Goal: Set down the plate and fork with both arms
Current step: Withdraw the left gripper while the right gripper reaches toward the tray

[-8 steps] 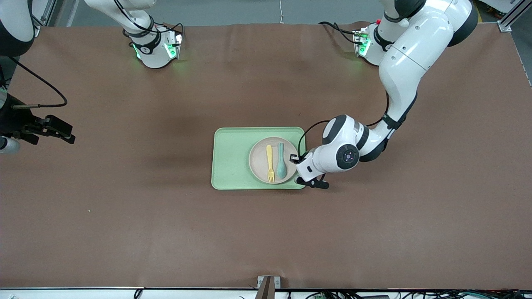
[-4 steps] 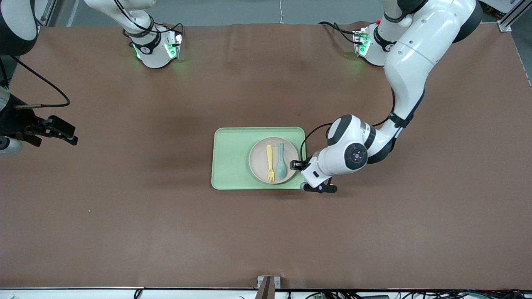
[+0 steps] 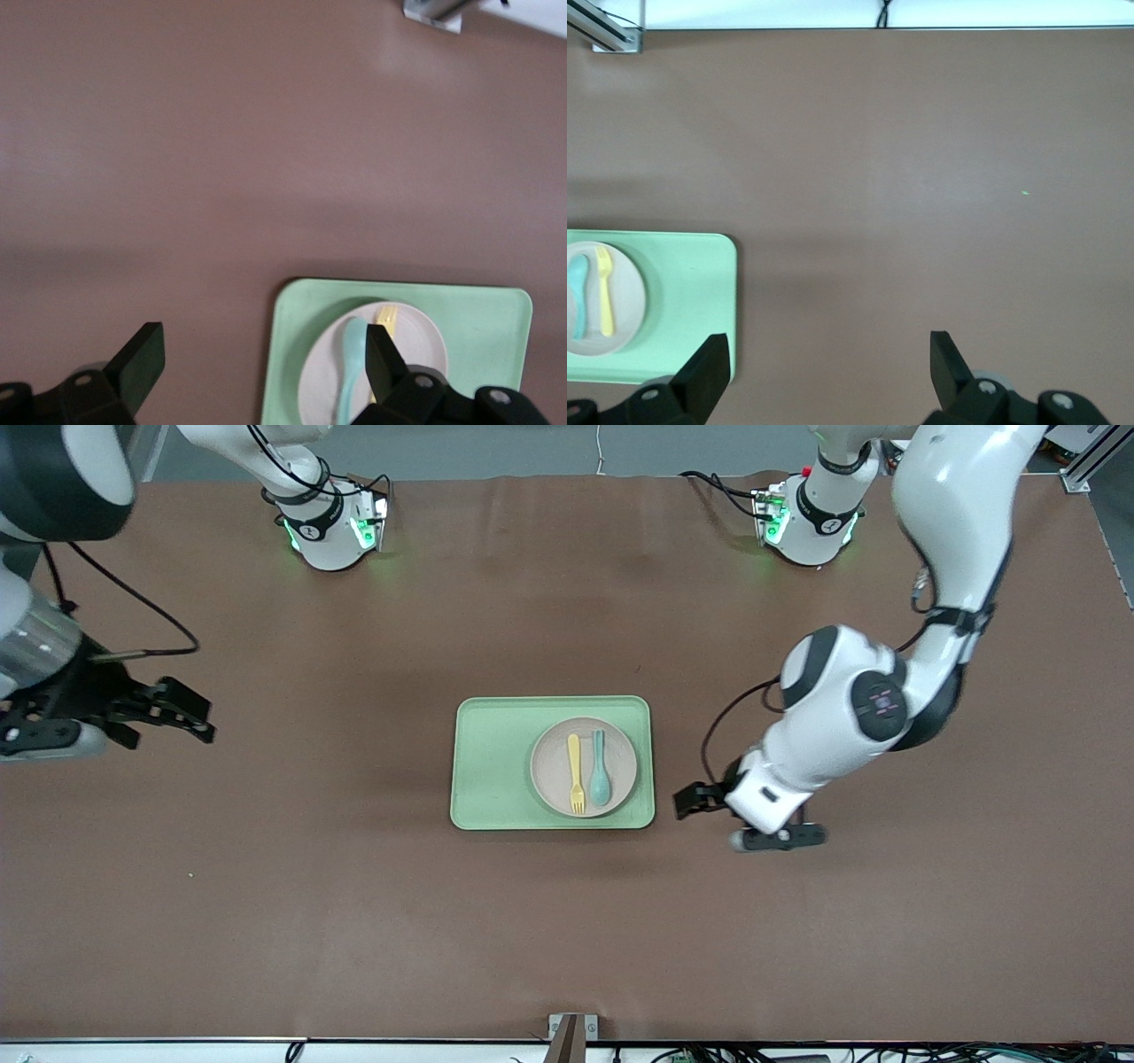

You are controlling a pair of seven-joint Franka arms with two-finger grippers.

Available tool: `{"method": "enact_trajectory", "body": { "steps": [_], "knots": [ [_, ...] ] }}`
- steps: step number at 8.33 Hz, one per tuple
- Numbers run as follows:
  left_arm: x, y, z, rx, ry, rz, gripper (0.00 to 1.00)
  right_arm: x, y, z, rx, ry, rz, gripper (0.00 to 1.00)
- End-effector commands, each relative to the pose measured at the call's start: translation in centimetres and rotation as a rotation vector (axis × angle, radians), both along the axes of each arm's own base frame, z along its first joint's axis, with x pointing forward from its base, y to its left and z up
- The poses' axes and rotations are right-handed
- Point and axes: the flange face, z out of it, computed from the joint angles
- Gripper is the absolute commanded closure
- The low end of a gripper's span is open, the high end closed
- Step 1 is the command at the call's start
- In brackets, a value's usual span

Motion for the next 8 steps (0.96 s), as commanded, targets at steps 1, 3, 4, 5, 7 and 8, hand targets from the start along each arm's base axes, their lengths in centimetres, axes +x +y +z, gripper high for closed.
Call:
{"method": "enact_trajectory", "body": {
  "steps": [1,3,4,5,7,8],
  "knots": [
    [-1.0,5.4,5.6,0.066,-0.017,0.067,0.00,1.1,7.9,-3.4,0.029,-0.019,-0.060,0.01],
    [-1.5,9.9,9.5,0.105,-0.032,0.099,0.00,1.8,15.7,-8.0,0.058,-0.064,-0.046,0.01],
    [-2.3,11.4,11.6,0.127,-0.032,0.099,0.00,1.7,19.3,-10.6,0.064,-0.070,-0.018,0.01],
    [-3.4,12.4,13.7,0.155,-0.034,0.086,0.00,1.3,22.3,-13.0,0.068,-0.070,-0.006,0.01],
    [-5.9,15.3,17.6,0.218,-0.042,0.074,0.00,-0.1,28.1,-18.8,0.051,-0.064,0.001,0.01],
    [-7.3,16.5,19.0,0.245,-0.048,0.040,0.00,-1.2,30.5,-21.6,0.028,-0.055,-0.002,0.01]
  ]
}}
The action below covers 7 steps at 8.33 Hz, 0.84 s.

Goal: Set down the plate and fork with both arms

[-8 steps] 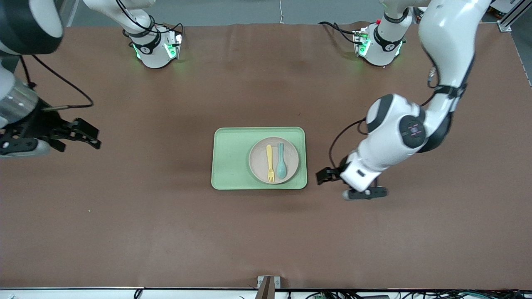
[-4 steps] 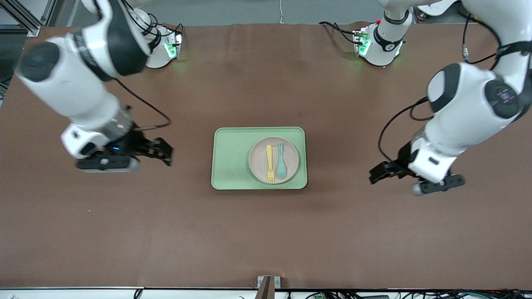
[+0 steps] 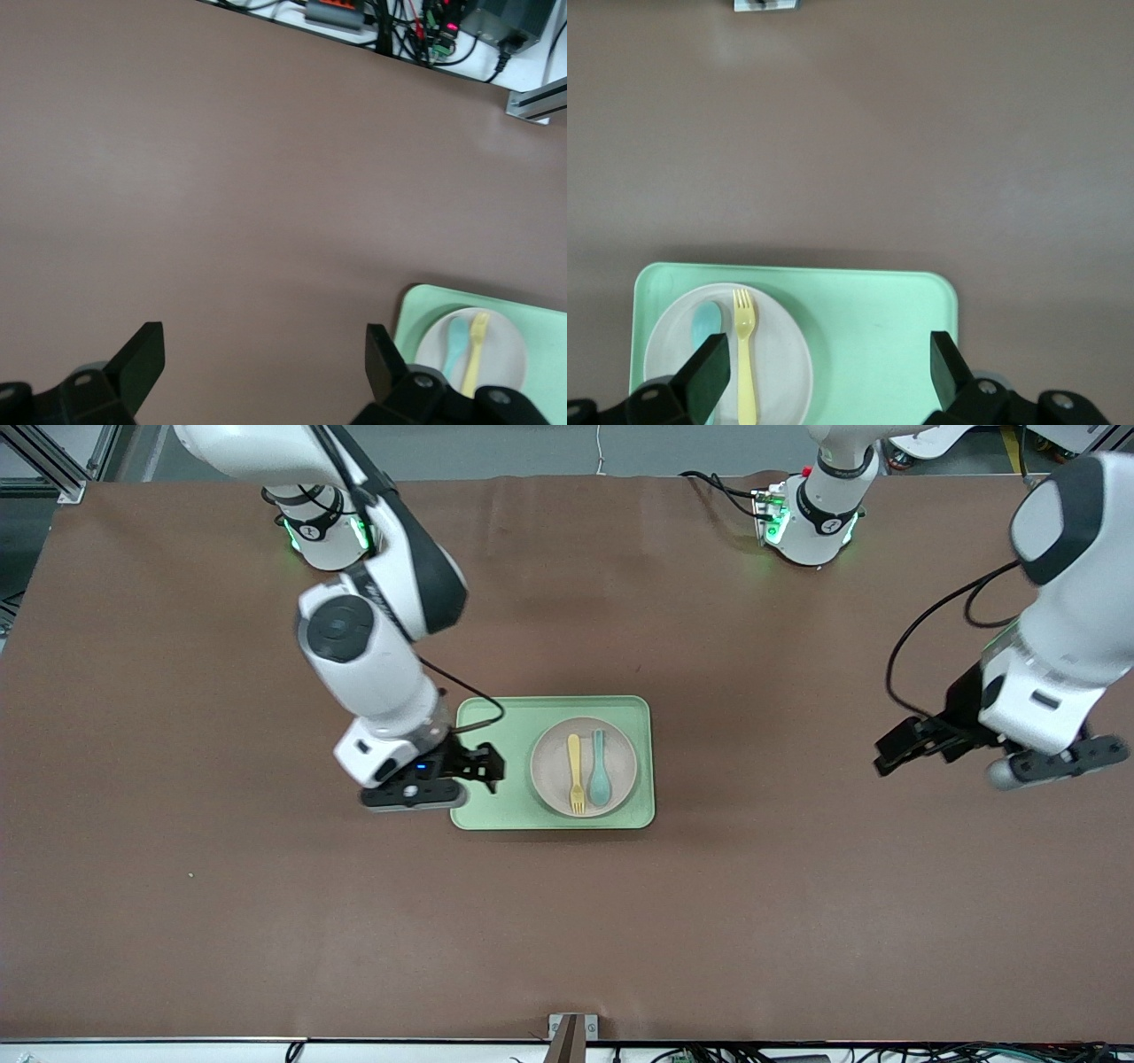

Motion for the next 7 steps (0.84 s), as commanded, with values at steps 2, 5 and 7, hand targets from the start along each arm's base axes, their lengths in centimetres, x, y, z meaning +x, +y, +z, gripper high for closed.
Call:
{"method": "enact_trajectory", "body": {
  "steps": [2,5,7],
  "knots": [
    [-5.6,3.9,3.7,0.075,-0.029,-0.075,0.00,-3.0,5.9,-6.2,-0.054,0.030,0.006,0.01],
    [-7.3,4.2,3.4,0.073,-0.023,-0.084,0.00,-6.2,10.9,-10.9,-0.056,0.053,-0.011,0.01],
    [-6.1,5.6,5.1,0.081,-0.046,-0.107,0.00,-7.4,13.3,-13.6,-0.050,0.046,-0.005,0.01]
  ]
}}
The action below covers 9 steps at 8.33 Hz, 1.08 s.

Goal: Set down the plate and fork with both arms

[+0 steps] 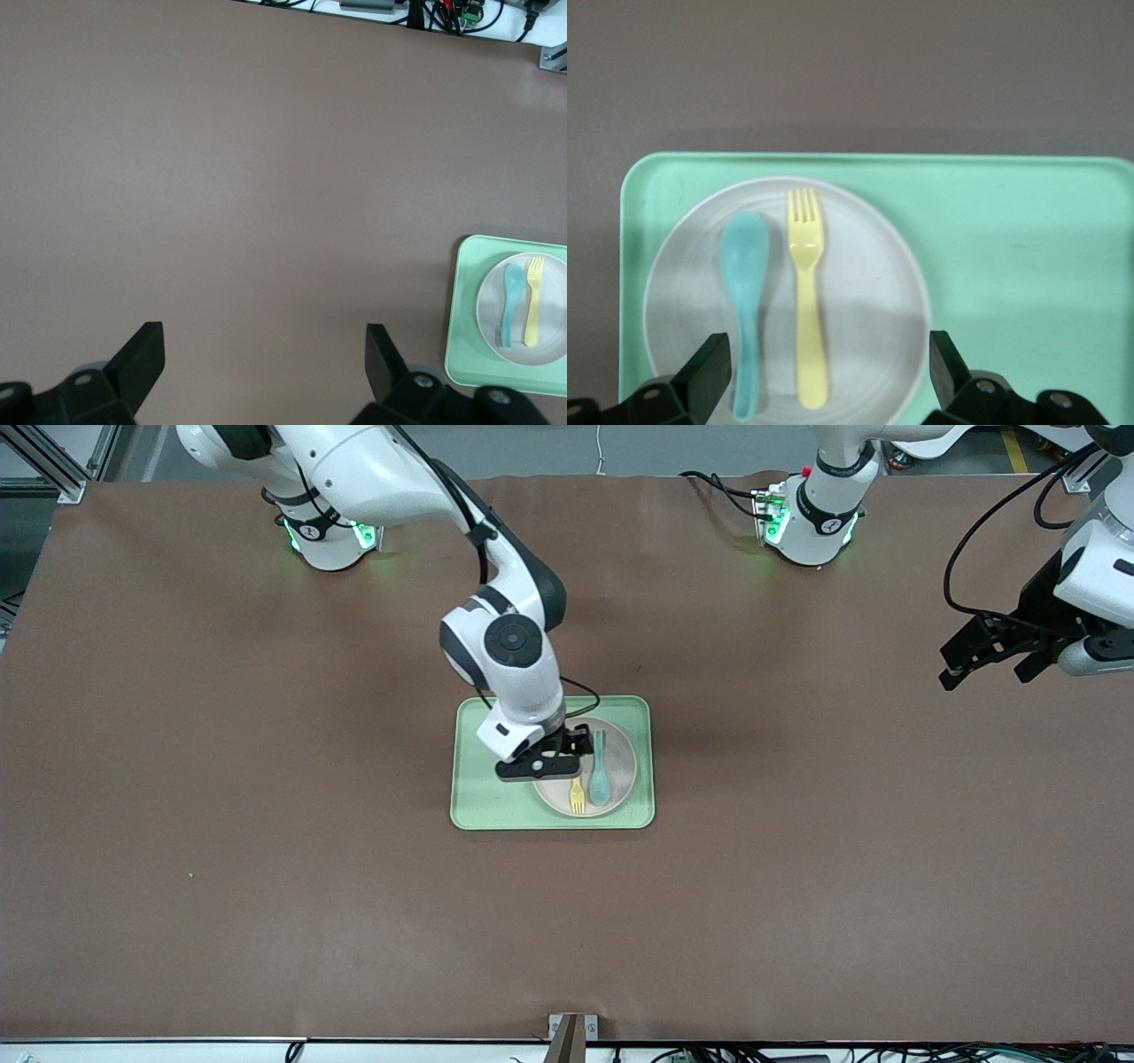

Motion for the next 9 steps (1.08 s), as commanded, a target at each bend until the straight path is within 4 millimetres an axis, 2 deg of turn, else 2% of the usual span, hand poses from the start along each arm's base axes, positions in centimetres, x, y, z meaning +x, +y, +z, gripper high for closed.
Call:
{"method": "enact_trajectory", "body": {
  "steps": [1,3,4,5,6,8,9],
  "knots": [
    [1.1,2.6,2.1,0.024,-0.013,-0.014,0.00,-0.3,2.2,-2.2,-0.014,-0.021,-0.013,0.02],
    [0.9,3.6,2.3,0.042,0.015,-0.047,0.00,-1.2,2.9,-4.3,-0.038,-0.004,0.000,0.02],
    [0.5,3.8,2.0,0.061,0.052,-0.160,0.00,-1.5,3.0,-4.9,-0.043,0.001,0.003,0.03],
    [0.3,4.1,2.1,0.064,0.060,-0.187,0.00,-1.6,3.0,-5.7,-0.048,0.005,0.004,0.04],
    [0.2,3.5,2.2,0.049,0.059,-0.159,0.00,-1.5,2.9,-6.0,-0.051,0.008,0.002,0.05],
    [0.4,2.1,1.5,0.050,0.075,-0.165,0.00,-1.2,2.5,-6.3,-0.054,0.010,-0.003,0.15],
    [0.3,2.5,1.3,0.055,0.080,-0.161,0.00,-1.0,2.3,-6.4,-0.055,0.011,-0.007,0.25]
  ]
}}
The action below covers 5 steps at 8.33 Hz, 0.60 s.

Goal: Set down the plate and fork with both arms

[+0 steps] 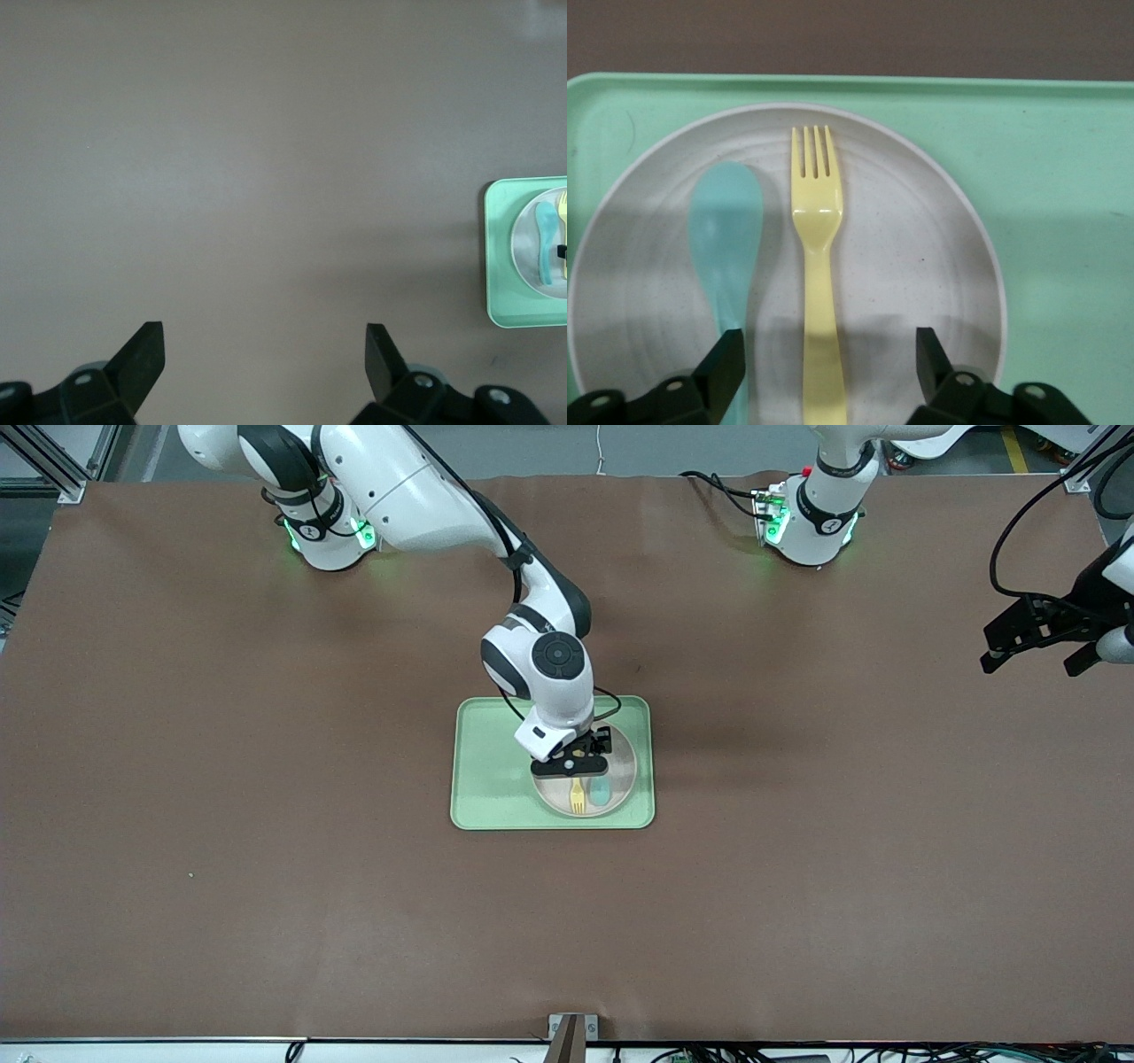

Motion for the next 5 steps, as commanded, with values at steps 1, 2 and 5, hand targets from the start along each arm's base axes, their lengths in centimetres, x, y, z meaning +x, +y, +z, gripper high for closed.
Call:
{"method": "enact_trajectory", "body": {
  "steps": [1,2,5],
  "knots": [
    [0.2,0.3,0.2,0.017,0.010,0.009,0.00,0.4,0.0,0.0,-0.005,-0.013,-0.013,0.32],
    [0.0,0.0,0.4,0.015,0.008,0.011,0.00,0.4,0.1,-0.1,-0.005,-0.013,-0.012,0.36],
    [-0.4,-3.0,0.4,0.015,0.012,0.010,0.00,-0.2,0.7,-1.4,0.000,-0.021,0.002,0.42]
  ]
}}
